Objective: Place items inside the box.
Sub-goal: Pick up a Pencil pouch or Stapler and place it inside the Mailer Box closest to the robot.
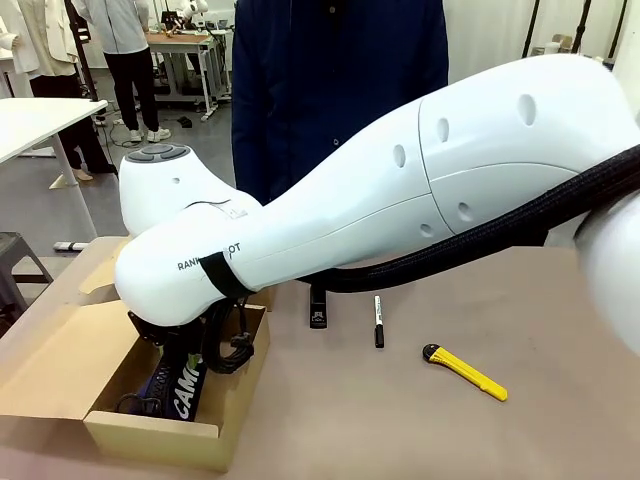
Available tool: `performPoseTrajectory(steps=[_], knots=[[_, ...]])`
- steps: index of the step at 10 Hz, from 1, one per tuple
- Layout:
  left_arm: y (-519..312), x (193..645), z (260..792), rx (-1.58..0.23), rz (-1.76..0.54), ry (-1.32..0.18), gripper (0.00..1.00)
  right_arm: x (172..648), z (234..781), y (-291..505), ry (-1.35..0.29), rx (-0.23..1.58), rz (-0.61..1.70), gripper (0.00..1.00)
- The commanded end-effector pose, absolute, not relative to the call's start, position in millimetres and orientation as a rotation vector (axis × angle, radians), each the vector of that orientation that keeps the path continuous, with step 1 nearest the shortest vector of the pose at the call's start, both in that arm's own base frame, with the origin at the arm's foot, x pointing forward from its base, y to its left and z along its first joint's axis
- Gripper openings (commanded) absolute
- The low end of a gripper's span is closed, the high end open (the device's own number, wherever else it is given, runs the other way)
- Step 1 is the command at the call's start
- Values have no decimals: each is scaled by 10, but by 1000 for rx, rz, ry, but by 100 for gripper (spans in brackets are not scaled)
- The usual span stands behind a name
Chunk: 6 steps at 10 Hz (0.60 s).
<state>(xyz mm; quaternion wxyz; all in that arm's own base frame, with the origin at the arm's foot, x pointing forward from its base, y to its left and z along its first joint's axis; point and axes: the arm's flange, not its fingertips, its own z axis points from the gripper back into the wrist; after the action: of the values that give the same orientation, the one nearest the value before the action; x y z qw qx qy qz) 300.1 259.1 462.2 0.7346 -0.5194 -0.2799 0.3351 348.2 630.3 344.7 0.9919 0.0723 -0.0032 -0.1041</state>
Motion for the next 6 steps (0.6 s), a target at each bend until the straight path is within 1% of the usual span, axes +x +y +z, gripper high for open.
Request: performPoseTrajectory(steps=[1,2,3,6], knots=[[2587,2998,4638,-1151,731,-620,100,3459,3492,6260,-17,176,-220,100],[2587,2998,4638,-1151,731,-620,100,3454,3511,6240,-22,186,-216,98],[2587,2998,4638,-1151,731,-620,100,3443,3547,6202,-28,204,-202,100],[2587,2998,4638,-1151,731,-620,100,3304,3830,5990,-9,262,-108,100]])
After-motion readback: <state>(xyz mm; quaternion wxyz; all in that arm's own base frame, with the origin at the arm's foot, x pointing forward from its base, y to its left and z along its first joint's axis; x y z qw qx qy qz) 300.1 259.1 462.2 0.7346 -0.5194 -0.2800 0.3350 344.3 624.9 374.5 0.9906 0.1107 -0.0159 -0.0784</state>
